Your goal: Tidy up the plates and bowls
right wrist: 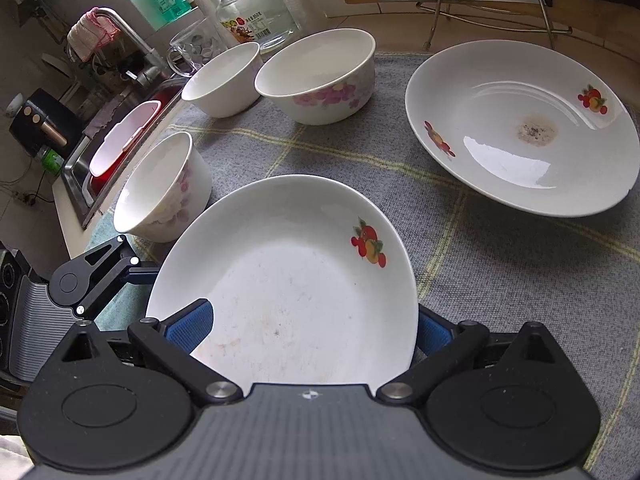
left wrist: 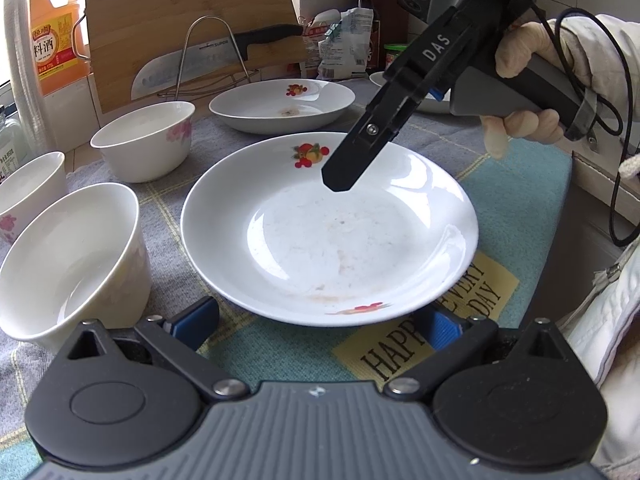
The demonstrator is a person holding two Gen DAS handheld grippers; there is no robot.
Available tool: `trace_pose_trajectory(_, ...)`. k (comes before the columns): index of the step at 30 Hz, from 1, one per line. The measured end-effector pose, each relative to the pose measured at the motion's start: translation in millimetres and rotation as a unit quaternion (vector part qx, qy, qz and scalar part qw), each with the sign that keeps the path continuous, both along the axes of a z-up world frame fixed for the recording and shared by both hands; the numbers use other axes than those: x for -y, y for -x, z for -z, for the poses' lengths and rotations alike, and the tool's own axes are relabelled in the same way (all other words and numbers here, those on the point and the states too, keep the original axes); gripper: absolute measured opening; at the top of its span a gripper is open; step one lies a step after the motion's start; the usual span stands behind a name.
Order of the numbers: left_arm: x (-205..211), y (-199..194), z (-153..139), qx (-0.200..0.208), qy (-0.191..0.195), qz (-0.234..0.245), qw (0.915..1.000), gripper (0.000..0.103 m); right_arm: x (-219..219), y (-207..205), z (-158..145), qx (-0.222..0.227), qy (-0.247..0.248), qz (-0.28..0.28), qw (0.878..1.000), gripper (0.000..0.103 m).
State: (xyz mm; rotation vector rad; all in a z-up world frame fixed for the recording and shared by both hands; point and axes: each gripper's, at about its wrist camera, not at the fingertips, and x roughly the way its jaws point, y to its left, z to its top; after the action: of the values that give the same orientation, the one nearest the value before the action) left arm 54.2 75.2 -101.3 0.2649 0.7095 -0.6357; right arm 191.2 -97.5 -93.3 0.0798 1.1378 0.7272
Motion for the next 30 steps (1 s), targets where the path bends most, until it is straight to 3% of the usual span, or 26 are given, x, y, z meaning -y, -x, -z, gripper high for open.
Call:
trace_pose_trajectory(17,1.0,1.4,-0.4,0.005,-0.002,0.003,1.0000,0.102,-6.0,-19.3,-1.1,-0.038,0.003,-0.038,0.999,0.103)
trace_pose_trajectory(30,4.8,2.5,-1.5,0.013,-0.008,0.017,0.9997,0.099,-6.6,-20.6,-0.7,-0.040,0.008,-0.044,0.998,0.103)
